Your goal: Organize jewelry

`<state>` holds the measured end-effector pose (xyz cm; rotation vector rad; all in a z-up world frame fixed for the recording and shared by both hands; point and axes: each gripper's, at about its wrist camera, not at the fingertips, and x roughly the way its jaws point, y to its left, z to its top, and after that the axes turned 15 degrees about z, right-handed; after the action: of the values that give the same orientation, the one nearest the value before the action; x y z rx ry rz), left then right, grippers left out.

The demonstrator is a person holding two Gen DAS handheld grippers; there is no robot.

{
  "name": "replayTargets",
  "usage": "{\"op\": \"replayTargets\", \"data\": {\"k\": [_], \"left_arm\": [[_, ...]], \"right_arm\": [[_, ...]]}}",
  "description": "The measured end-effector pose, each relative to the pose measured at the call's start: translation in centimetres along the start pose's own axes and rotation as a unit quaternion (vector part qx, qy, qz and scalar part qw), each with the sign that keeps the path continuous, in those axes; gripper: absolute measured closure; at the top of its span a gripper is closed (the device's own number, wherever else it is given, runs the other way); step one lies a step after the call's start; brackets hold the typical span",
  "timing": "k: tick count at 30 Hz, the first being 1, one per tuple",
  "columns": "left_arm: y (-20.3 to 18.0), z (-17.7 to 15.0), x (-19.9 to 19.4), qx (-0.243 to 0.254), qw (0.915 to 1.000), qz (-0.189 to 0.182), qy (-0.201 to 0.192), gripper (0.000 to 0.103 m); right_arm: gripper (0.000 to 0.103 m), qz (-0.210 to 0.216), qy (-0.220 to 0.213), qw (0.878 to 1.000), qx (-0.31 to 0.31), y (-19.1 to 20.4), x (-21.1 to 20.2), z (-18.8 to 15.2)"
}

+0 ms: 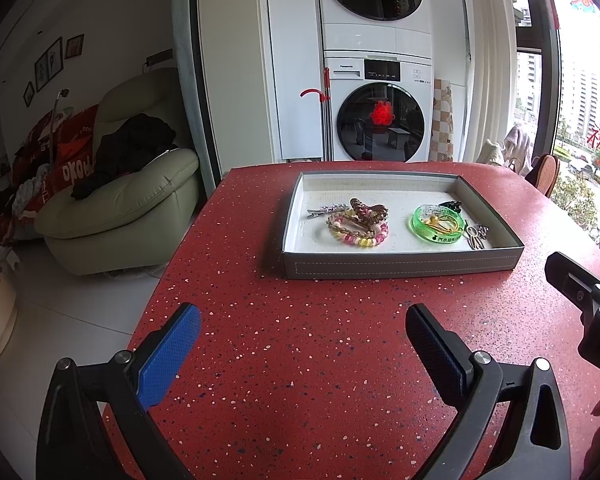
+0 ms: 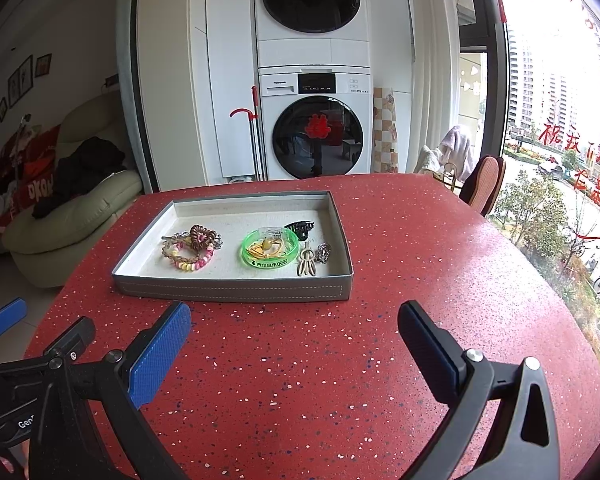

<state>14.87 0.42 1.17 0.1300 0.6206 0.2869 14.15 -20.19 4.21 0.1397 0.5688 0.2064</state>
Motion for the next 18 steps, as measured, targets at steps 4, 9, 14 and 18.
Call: {"op": "replayTargets", "data": {"k": [4, 9, 14, 18], "left_arm": [[0.03, 0.02, -0.01, 0.0, 1.0, 0.0, 0.0, 0.0], [0.03, 0.0, -0.04, 0.0, 1.0, -0.001, 0.0, 0.0], [0.03, -0.1, -0.15, 0.001, 1.0, -0.001, 0.0, 0.0], [0.04, -0.09, -0.17, 0.0, 1.0, -0.001, 0.001, 0.0]], "right_arm": [[0.0, 0.0, 0.0, 1.0, 0.0, 0.02, 0.0, 0.01], [0.0, 0.0, 0.0, 1.0, 0.0, -0.01, -0.03, -0.01], [0.0, 0.0, 0.0, 1.0, 0.0, 0.03, -0.02, 0.0], [0.0, 0.0, 0.0, 1.0, 0.001, -0.01, -0.04, -0.02]]}}
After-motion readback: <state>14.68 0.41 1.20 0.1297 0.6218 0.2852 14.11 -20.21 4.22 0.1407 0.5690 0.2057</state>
